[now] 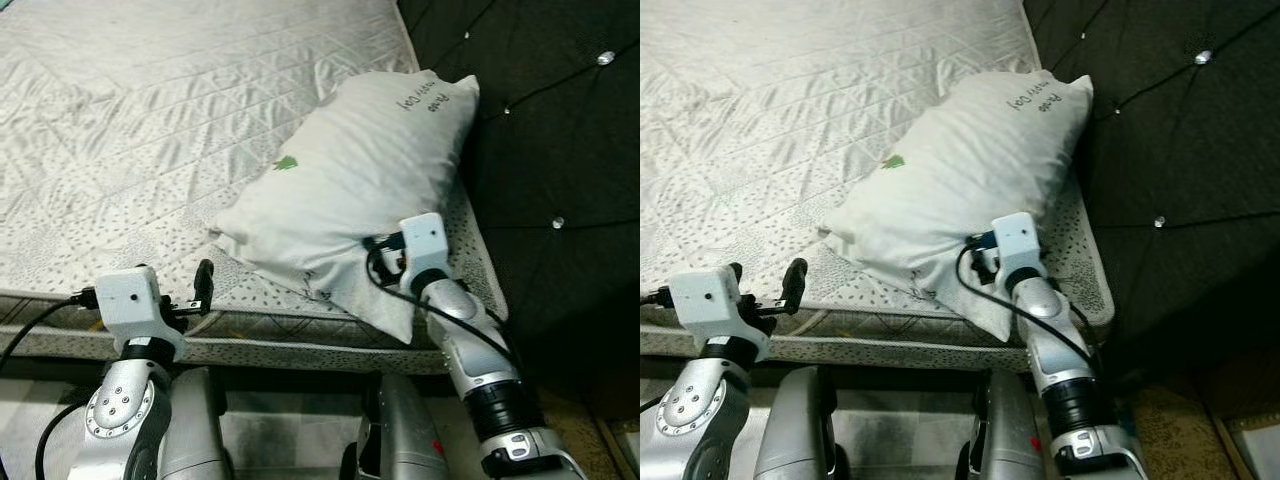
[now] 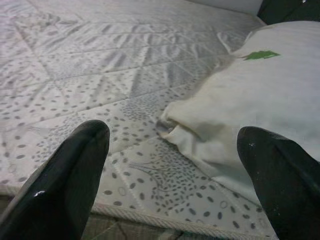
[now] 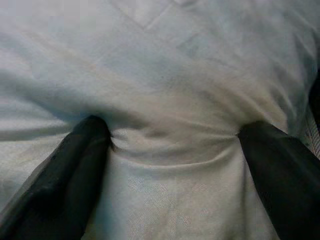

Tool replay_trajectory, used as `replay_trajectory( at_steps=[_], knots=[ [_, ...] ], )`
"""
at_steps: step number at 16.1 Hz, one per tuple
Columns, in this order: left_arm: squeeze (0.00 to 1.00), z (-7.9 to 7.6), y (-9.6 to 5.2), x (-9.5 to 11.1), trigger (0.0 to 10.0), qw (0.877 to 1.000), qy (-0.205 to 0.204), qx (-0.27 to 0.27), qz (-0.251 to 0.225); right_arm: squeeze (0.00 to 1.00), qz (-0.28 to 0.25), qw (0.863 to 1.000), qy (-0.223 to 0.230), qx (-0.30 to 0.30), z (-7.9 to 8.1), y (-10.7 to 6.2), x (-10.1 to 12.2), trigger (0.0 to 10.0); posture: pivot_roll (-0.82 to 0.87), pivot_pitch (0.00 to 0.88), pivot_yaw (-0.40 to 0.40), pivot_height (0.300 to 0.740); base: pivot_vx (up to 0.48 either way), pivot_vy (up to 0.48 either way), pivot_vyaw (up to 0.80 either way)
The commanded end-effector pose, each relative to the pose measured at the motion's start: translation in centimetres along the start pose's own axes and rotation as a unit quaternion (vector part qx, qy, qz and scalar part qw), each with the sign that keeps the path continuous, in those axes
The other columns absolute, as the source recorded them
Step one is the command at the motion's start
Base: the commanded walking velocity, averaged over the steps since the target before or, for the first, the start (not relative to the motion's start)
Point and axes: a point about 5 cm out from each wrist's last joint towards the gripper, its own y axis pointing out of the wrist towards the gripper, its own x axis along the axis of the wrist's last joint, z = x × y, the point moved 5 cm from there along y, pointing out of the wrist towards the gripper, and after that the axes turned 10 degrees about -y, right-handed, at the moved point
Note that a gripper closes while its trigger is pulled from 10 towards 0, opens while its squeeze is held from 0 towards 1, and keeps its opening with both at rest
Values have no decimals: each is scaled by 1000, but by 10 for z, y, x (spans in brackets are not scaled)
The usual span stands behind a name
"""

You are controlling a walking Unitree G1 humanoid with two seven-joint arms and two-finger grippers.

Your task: Clean up the room

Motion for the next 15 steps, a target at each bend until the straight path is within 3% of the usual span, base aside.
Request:
replay_trajectory(
  at_steps=[1, 3, 8, 11, 15],
  knots=[
    [0, -1, -3, 0, 10000, 1000, 5, 0, 5, 0, 11, 999, 11, -31, -22, -10, -5, 10000, 53, 193, -99, 552, 0, 0, 0],
    [0, -3, -3, -3, 10000, 1000, 3, -5, 11, 0, 22, 1000, 9, -13, -18, -33, -16, 10000, 39, 193, -92, 552, 0, 0, 0],
    [0, -7, 3, -5, 10000, 1000, 2, -15, 15, 0, 91, 995, 13, -35, -26, -71, -49, 10000, 12, 192, -78, 552, 0, 0, 0],
    [0, -11, 5, -5, 10000, 1000, 1, -20, 16, 0, 96, 994, 45, -41, -21, -63, -41, 10000, 15, 190, -76, 552, 0, 0, 0],
    [0, -10, 4, -5, 10000, 1000, 2, -19, 16, 0, 83, 991, 103, 19, 11, -51, -18, 10000, 26, 187, -82, 552, 0, 0, 0]
  ],
)
